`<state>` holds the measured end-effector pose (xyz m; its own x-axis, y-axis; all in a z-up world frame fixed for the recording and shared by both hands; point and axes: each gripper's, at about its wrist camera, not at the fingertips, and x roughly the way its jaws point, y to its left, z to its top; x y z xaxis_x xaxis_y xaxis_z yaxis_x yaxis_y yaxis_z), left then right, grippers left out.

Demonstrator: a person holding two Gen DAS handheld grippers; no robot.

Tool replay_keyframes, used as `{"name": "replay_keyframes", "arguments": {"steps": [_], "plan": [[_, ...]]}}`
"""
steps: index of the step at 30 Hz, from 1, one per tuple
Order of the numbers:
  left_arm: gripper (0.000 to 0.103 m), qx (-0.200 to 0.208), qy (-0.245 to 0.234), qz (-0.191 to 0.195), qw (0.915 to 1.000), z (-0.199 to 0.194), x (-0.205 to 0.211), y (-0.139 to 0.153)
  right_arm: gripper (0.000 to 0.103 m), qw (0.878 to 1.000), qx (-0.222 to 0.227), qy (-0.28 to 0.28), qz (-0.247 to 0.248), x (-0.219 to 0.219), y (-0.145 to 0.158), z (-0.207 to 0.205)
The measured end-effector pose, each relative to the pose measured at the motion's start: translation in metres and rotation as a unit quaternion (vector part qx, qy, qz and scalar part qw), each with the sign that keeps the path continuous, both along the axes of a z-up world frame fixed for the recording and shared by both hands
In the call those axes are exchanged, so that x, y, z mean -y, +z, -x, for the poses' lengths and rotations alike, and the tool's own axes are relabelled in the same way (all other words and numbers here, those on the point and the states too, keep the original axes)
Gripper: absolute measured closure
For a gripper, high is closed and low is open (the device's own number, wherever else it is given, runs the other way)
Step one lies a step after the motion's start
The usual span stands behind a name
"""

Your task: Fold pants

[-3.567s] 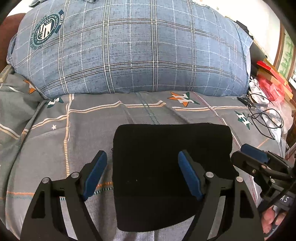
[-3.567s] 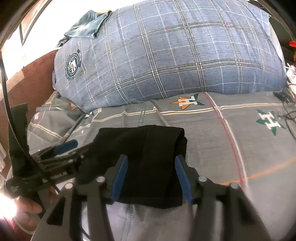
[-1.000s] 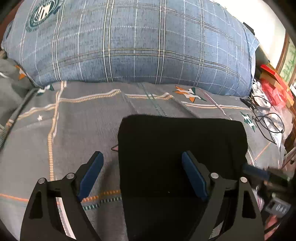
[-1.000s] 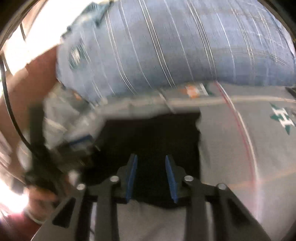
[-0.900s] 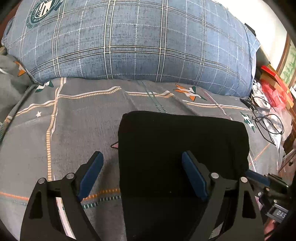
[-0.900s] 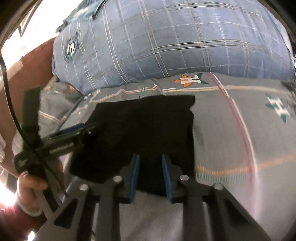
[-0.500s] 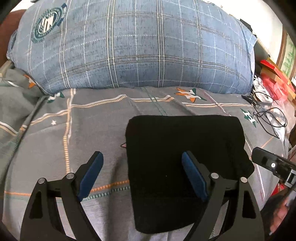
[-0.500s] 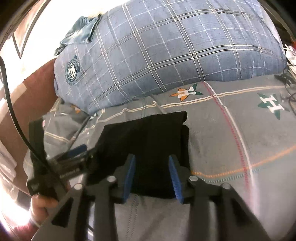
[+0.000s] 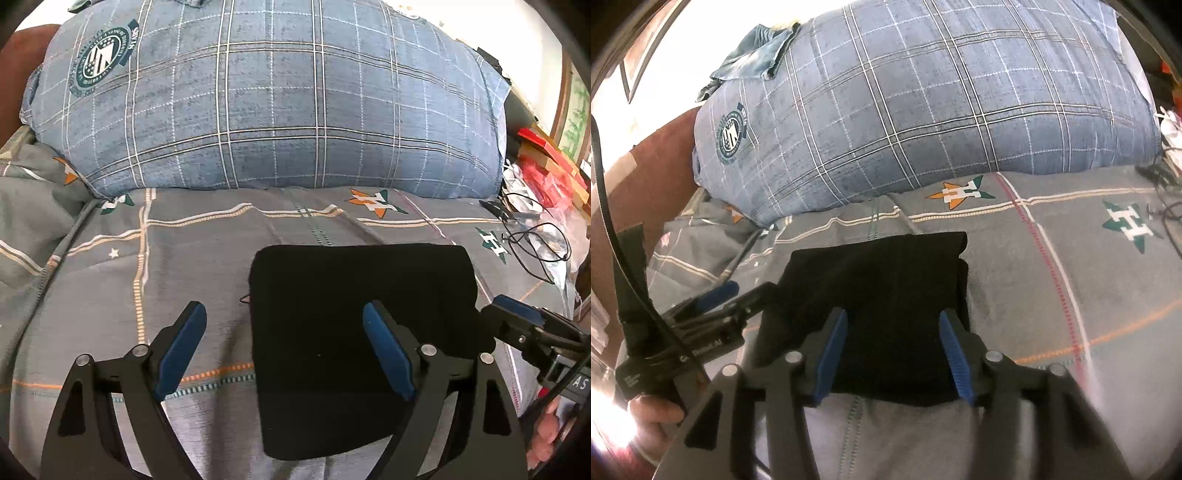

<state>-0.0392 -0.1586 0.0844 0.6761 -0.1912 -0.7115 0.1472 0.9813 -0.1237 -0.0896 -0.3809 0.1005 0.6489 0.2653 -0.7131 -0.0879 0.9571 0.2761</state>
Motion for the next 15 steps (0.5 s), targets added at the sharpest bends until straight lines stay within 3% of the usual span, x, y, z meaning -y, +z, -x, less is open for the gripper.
{"name": "replay_keyframes", "arguments": {"steps": [15], "plan": [[0.015,-0.029,-0.001,0.02,0.9994,-0.006,-0.002,-0.013,0.04,1.0,-0.013,-0.018,0.017,0.009,-0.013,-0.011]]}}
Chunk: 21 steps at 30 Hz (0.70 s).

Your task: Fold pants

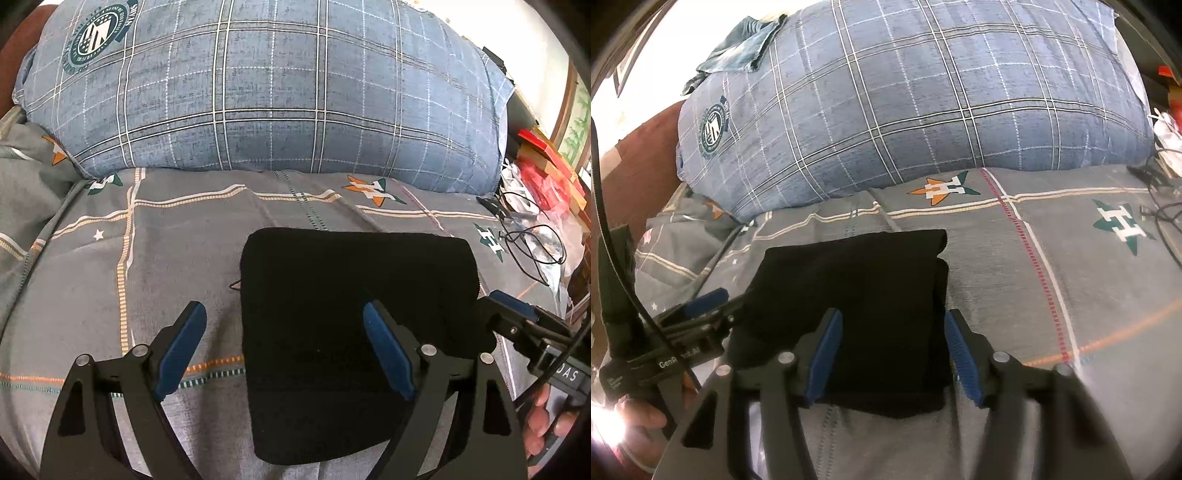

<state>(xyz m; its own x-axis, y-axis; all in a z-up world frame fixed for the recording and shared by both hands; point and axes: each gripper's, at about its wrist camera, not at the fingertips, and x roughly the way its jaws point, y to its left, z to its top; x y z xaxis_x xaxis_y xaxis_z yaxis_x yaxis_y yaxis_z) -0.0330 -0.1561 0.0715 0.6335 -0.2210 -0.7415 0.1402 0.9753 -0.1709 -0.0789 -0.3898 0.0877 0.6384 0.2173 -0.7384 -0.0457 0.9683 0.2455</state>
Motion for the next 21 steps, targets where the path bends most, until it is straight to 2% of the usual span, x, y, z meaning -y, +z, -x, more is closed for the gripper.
{"name": "replay_keyframes", "arguments": {"steps": [13,21], "plan": [[0.015,-0.005,0.011,0.01,0.9999,0.001,-0.017,-0.003,0.036,1.0,-0.008,0.003,-0.001,-0.005,-0.005,-0.006],[0.015,-0.015,0.005,0.051,0.9986,0.003,-0.036,-0.007,0.031,1.0,-0.009,-0.004,0.007,0.002,-0.01,-0.009]]}}
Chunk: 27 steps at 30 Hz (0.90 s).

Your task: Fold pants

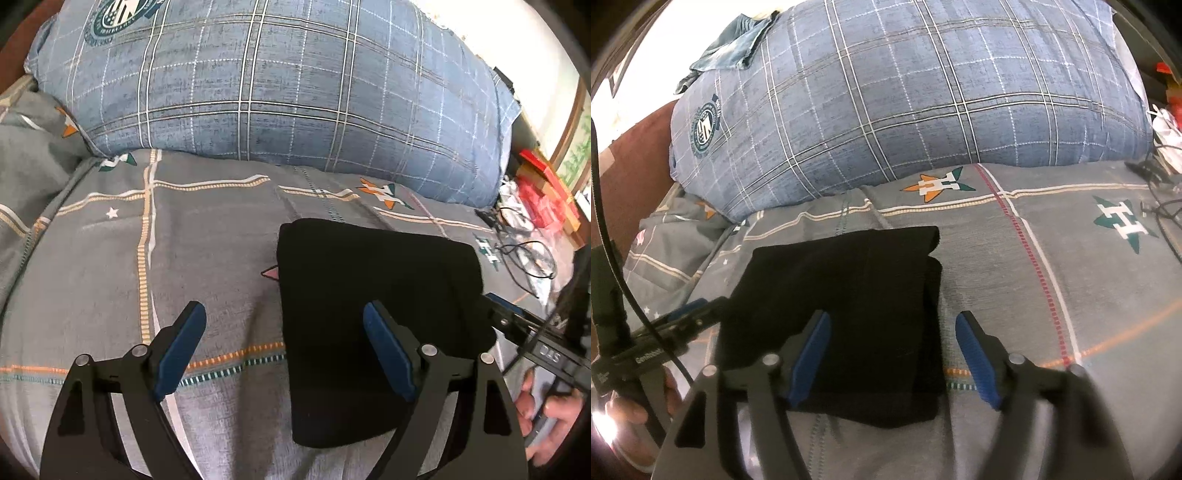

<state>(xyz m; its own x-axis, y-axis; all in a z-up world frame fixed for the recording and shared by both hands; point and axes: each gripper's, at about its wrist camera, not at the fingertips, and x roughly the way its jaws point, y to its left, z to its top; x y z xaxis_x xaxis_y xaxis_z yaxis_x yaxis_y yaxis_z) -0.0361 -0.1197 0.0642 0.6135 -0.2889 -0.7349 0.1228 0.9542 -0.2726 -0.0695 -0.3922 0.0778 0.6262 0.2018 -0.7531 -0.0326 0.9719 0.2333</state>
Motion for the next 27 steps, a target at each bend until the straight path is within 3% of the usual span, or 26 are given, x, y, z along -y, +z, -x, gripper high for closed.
{"name": "replay_keyframes", "arguments": {"steps": [12,16,20,23,26,27], "plan": [[0.014,-0.027,-0.055,0.062,0.9962,-0.005,0.005,-0.018,0.03,1.0,-0.016,0.0,-0.008,0.009,-0.012,-0.011],[0.01,-0.047,-0.054,0.079,0.9943,-0.014,0.008,-0.027,0.027,0.999,-0.036,0.008,-0.037,0.013,-0.022,-0.016],[0.0,-0.052,-0.048,0.103,0.9921,-0.021,0.01,-0.033,0.025,0.992,-0.066,0.028,-0.101,0.016,-0.039,-0.023],[0.0,-0.047,-0.048,0.097,0.993,-0.024,0.017,-0.032,0.022,0.992,-0.052,0.04,-0.108,0.015,-0.043,-0.025],[0.005,-0.044,-0.058,0.112,0.991,-0.026,0.019,-0.032,0.043,0.992,-0.045,0.045,-0.109,0.012,-0.04,-0.023],[0.022,-0.047,-0.066,0.129,0.9884,-0.026,0.019,-0.031,0.048,0.993,-0.041,0.044,-0.1,0.011,-0.039,-0.022]]}}
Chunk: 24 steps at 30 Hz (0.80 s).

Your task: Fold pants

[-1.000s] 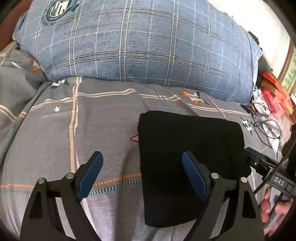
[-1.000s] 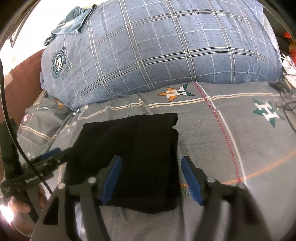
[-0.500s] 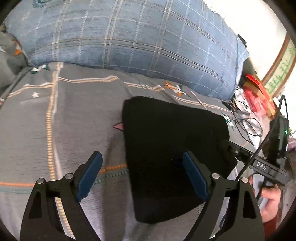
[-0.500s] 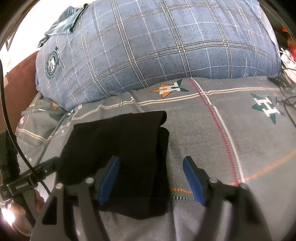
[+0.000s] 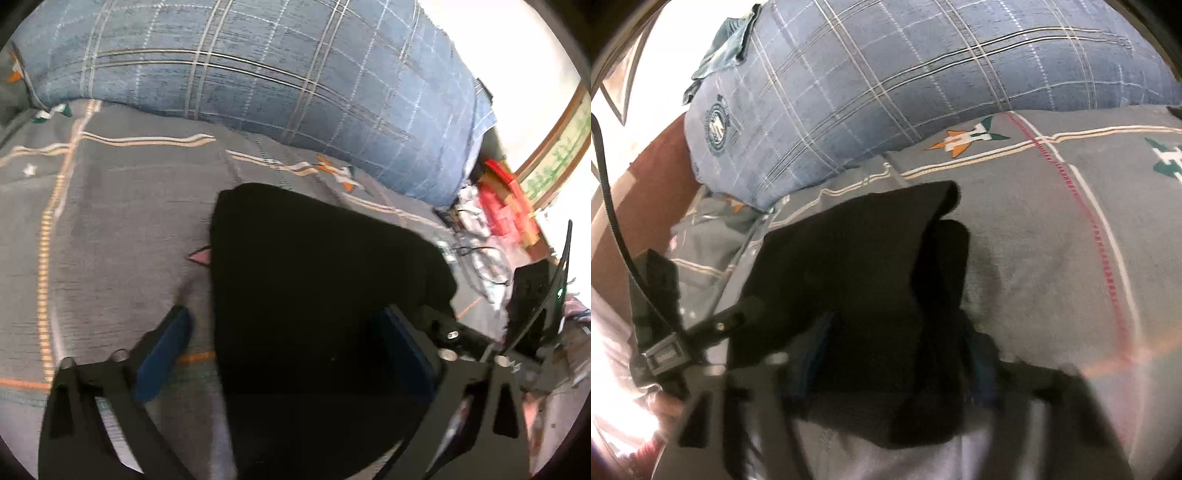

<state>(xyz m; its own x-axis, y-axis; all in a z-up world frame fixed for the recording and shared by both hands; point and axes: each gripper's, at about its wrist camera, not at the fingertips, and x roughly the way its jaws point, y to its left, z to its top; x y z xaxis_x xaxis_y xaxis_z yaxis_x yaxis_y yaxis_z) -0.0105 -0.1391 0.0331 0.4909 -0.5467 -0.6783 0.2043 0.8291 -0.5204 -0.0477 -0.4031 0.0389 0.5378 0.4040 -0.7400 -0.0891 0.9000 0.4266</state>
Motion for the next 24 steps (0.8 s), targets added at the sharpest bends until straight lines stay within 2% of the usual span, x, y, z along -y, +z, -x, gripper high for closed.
{"name": "replay_keyframes", "arguments": {"steps": [1,2,4,6,9,11,16,19,24], "plan": [[0.032,-0.005,-0.005,0.007,1.0,0.0,0.002,0.001,0.054,1.0,0.007,0.001,0.01,-0.002,0.003,0.002],[0.036,-0.002,-0.002,-0.002,1.0,0.001,0.002,0.003,0.056,1.0,0.015,-0.002,0.024,-0.005,0.009,0.006],[0.056,0.015,-0.013,-0.015,0.9997,0.006,0.006,0.013,0.063,0.999,0.031,-0.007,0.038,-0.007,0.022,0.012],[0.061,0.031,-0.025,-0.02,0.999,0.01,0.008,0.027,0.066,0.998,0.047,-0.013,0.048,-0.006,0.036,0.016],[0.062,0.054,-0.029,-0.02,0.9979,0.014,0.007,0.049,0.067,0.996,0.067,-0.012,0.061,-0.008,0.06,0.021],[0.062,0.067,-0.028,-0.018,0.9972,0.013,0.004,0.06,0.067,0.995,0.089,-0.006,0.053,-0.009,0.075,0.023],[0.062,0.085,-0.01,-0.032,0.9958,0.003,-0.013,0.079,0.069,0.992,0.113,0.016,0.053,-0.028,0.099,0.014],[0.062,0.083,0.01,-0.044,0.9956,-0.007,-0.032,0.078,0.069,0.992,0.114,0.026,0.047,-0.044,0.097,0.0],[0.062,0.053,0.036,-0.072,0.9954,-0.029,-0.058,0.055,0.069,0.995,0.085,0.036,0.023,-0.069,0.066,-0.037]]}}
